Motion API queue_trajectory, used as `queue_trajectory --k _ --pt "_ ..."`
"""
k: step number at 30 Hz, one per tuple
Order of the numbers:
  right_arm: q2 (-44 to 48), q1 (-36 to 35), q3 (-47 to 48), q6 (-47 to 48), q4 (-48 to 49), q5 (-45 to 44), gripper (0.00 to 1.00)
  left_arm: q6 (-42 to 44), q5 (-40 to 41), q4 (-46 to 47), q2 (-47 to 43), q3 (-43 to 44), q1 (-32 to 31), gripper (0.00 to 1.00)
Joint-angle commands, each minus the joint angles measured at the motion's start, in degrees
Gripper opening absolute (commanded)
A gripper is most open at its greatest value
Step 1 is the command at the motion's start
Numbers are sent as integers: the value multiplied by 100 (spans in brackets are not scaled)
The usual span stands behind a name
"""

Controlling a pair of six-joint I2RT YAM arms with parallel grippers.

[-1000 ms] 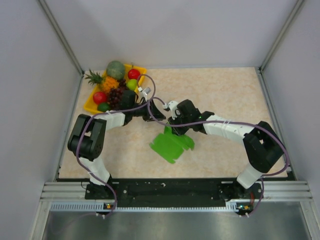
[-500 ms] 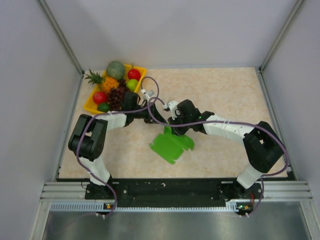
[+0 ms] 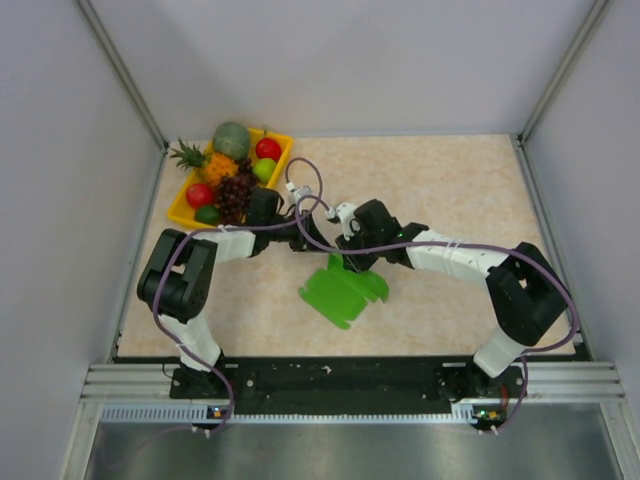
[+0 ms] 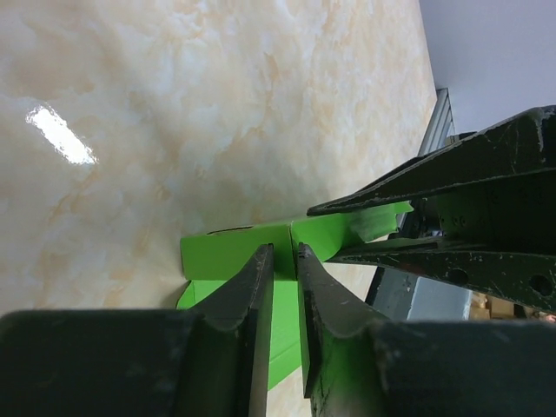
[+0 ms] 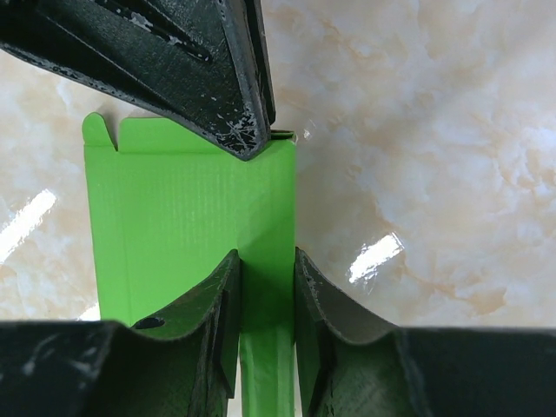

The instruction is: Fold the paper box

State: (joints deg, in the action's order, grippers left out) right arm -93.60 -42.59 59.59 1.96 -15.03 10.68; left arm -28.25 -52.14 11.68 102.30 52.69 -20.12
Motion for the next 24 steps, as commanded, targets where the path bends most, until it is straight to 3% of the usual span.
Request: queue_trajectory --k 1,5,16,22,24 --pt "105 14 -79 7 140 66 24 171 134 403 80 -311 -62 18" --pt "211 -21 -281 -46 333 -83 24 232 476 887 -183 -890 -168 15" --pt "185 -162 -440 -125 404 -294 24 399 898 1152 -26 -1208 -212 10" --pt "158 -311 -449 -29 299 -610 24 390 1074 1126 -342 -1436 -212 10" --pt "176 -355 -440 -11 290 -672 24 347 1127 1108 -500 -1542 -212 14"
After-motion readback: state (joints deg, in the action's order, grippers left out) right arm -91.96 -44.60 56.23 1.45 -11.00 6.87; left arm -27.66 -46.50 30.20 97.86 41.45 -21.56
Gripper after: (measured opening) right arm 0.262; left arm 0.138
